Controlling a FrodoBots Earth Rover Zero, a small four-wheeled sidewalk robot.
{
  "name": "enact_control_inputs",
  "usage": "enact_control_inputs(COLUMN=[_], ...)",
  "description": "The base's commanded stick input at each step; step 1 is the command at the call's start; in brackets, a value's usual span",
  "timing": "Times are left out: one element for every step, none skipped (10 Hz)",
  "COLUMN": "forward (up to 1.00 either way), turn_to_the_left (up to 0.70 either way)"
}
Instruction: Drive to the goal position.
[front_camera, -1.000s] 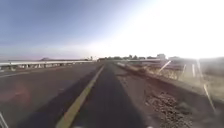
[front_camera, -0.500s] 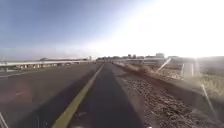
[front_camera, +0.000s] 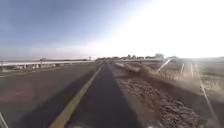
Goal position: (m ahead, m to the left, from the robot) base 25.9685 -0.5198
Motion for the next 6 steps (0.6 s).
enact_control_inputs(forward=[0.5,0.5,0.5,0.5,0.5,0.5], turn_to_the_left=[0.0,0.0,0.0,0.0,0.0,0.0])
